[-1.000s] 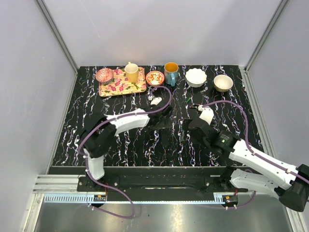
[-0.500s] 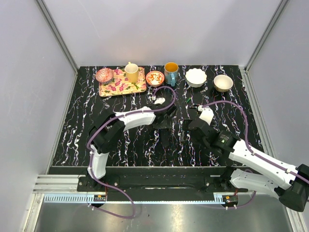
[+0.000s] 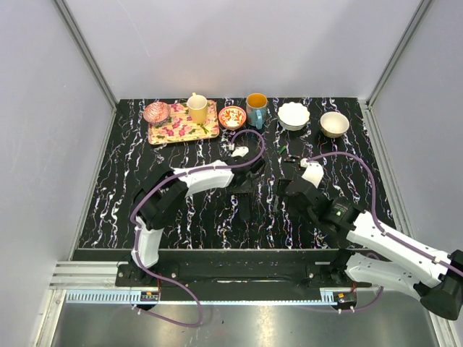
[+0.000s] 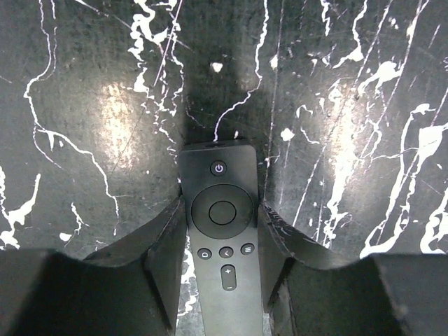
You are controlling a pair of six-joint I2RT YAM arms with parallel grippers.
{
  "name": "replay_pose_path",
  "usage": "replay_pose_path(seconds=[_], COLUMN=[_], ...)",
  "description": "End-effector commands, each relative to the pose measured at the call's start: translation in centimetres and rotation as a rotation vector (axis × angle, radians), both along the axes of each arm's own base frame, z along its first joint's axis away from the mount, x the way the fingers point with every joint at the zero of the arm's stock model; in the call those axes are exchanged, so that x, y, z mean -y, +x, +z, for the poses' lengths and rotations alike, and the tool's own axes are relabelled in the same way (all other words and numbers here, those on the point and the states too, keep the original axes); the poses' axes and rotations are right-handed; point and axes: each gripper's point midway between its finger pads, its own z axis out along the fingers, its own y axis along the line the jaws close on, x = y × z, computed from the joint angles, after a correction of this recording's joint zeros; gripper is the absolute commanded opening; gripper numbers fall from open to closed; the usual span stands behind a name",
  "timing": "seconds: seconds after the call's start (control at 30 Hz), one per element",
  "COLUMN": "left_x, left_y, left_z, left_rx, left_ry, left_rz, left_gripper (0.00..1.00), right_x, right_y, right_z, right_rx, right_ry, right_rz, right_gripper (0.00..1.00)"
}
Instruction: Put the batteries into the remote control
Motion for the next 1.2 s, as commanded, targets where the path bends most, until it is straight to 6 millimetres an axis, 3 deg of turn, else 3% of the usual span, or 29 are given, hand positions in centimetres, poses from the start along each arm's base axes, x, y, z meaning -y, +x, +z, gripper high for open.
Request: replay_pose_path(seconds=[0.0, 0.1, 0.13, 0.2, 0.23, 0.27, 0.33, 0.4, 0.6, 0.63, 0.67, 0.7, 0.77, 0.9, 1.17], left_x=[0.0, -0.7, 0.0, -0.8, 0.6, -0.6, 0.1, -1.3, -2.7, -3.0, -3.3, -3.3, -3.8, -4.5, -4.5], left_y=[-0.1, 0.2, 0.4, -0.3, -0.5, -1.2, -2.1, -3.0, -5.9, -6.2, -6.7, -7.3, -7.8, -8.7, -9.7], left_z=[2.7, 7.3, 9.0, 12.0, 14.2, 15.1, 18.1, 20.1, 27.2, 27.0, 28.0, 29.2, 29.6, 32.2, 34.0], left_rx=[0.044, 0.141, 0.180, 0.246, 0.286, 0.310, 0.361, 0.426, 0.656, 0.666, 0.692, 0.731, 0.737, 0.801, 0.806], left_ry=[-0.053, -0.145, -0.223, -0.343, -0.475, -0.538, -0.701, -0.795, -1.037, -1.050, -1.085, -1.130, -1.189, -1.309, -1.416], left_rz=[-0.008, -0.020, -0.038, -0.084, -0.140, -0.148, -0.224, -0.238, -0.370, -0.374, -0.380, -0.411, -0.410, -0.444, -0.477], left_gripper=[0.10, 0.01, 0.00, 0.00, 0.00, 0.00, 0.00, 0.00, 0.00, 0.00, 0.00, 0.00, 0.00, 0.00, 0.00], right_x=[0.1, -0.4, -0.9, -2.9, -4.4, -5.7, -7.6, -9.3, -11.3, -11.3, -11.6, -11.7, -12.4, -13.6, -14.8], right_y=[0.3, 0.7, 0.7, 0.9, 0.1, 0.2, -0.8, -1.5, -2.8, -3.0, -3.1, -3.4, -3.3, -3.2, -3.4], right_z=[1.4, 2.1, 2.1, 3.4, 3.7, 5.0, 6.6, 8.6, 13.4, 14.1, 15.7, 15.7, 15.9, 14.7, 14.7], right_rx=[0.039, 0.059, 0.055, 0.085, 0.069, 0.096, 0.094, 0.119, 0.225, 0.240, 0.288, 0.277, 0.273, 0.229, 0.231], right_ry=[0.038, 0.068, 0.089, 0.175, 0.223, 0.287, 0.381, 0.481, 0.763, 0.801, 0.855, 0.881, 0.893, 0.893, 0.911], right_rz=[-0.028, -0.030, -0.015, 0.042, 0.130, 0.171, 0.269, 0.354, 0.495, 0.517, 0.547, 0.574, 0.606, 0.642, 0.709], right_gripper=[1.00, 1.00, 0.99, 0.99, 0.99, 1.00, 1.00, 1.00, 1.00, 1.00, 1.00, 1.00, 1.00, 1.00, 1.00])
